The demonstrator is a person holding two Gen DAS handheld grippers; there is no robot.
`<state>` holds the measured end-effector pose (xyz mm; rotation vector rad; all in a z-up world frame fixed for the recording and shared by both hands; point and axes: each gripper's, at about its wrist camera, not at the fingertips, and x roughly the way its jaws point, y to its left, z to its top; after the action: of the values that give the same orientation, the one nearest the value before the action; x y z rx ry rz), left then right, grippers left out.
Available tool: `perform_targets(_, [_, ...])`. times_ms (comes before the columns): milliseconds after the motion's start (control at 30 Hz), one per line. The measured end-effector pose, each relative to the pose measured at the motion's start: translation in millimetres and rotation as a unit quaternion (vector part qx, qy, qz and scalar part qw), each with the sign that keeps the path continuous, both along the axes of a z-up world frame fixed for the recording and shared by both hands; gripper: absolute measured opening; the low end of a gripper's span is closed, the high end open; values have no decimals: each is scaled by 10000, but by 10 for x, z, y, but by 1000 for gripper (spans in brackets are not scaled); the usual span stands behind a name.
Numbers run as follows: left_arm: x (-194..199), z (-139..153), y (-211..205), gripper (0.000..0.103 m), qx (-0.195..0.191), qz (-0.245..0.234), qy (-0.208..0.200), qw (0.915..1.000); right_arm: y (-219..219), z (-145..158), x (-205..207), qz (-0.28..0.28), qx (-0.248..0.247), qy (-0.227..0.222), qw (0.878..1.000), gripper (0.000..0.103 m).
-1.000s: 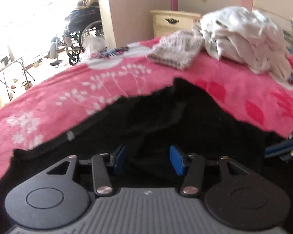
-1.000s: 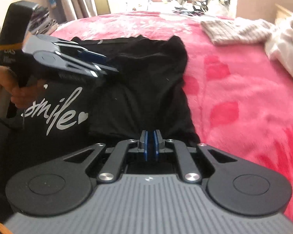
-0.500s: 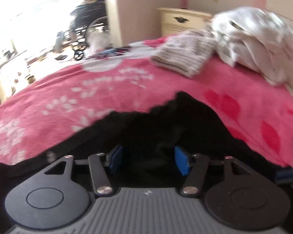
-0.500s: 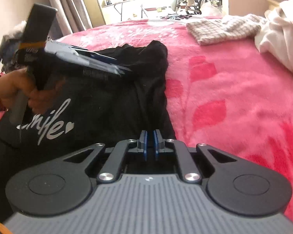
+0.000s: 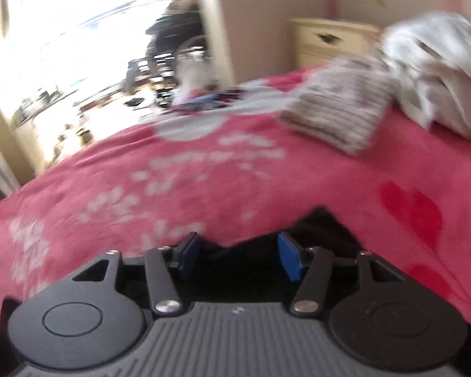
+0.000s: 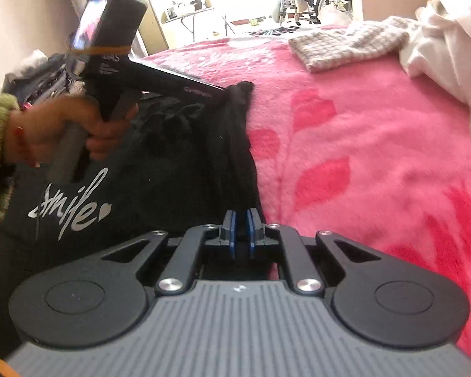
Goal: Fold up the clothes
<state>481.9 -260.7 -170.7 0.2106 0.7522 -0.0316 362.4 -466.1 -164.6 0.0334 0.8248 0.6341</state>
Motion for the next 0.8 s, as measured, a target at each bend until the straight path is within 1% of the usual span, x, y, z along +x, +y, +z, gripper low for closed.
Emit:
perform_targets(67, [6, -5, 62, 57, -107, 70, 15, 9999, -34, 26, -4, 20, 11, 89, 10000, 7])
perform_targets(133, [3, 12, 37, 57, -115, 103, -36, 9999, -53, 87, 14, 5, 15, 142, 9999, 7])
perform_targets(200, [-15, 67, 27, 56, -185, 170, -113, 9996, -79, 184, 32, -76, 77, 63, 9999, 7])
perform_targets(267, [-50, 161, 28, 54, -385, 211, -252, 9987, -77, 241, 65, -113, 122, -35, 9999, 8])
perform_targets(367, [-70, 246, -75, 54, -429, -126, -379, 9983, -44, 263, 136, -121, 162, -76, 9998, 8])
perform_targets(400, [-53, 244, -123, 55, -383, -292, -363, 9982, -20, 252, 151, -114, 163, -61, 9998, 8])
perform_targets(467, [7, 153, -266, 56, -81, -554, -146, 9983, 29, 229, 178, -93, 188, -13, 9998, 8])
perform_targets(500, [59, 71, -323, 57, 122, -564, 18, 9983, 57, 212, 188, -79, 198, 28, 9998, 8])
perform_targets(533, [120, -8, -334, 60, 244, -481, 114, 9985, 86, 194, 196, -63, 208, 74, 9997, 8])
perform_targets(600, [193, 5, -245, 61, 57, -189, 13, 9998, 141, 98, 216, -40, 86, 187, 9998, 8])
perform_targets(633, [231, 57, -163, 58, -80, 37, 6, 10000, 157, 42, 217, -58, -4, 202, 9998, 7])
perform_targets(667, [271, 119, -70, 56, -223, 285, 15, 9993, 148, 23, 215, -84, 22, 199, 9998, 7])
perform_targets(733, [323, 267, 136, 54, -511, 700, 36, 9962, 99, 78, 229, -346, 85, 315, 9989, 8])
perform_targets(767, [328, 359, 257, 54, -656, 843, 48, 9943, 60, 127, 232, -500, 143, 354, 9980, 8])
perform_targets(800, [311, 463, 367, 54, -713, 942, 30, 9930, 22, 187, 230, -623, 248, 377, 9970, 9])
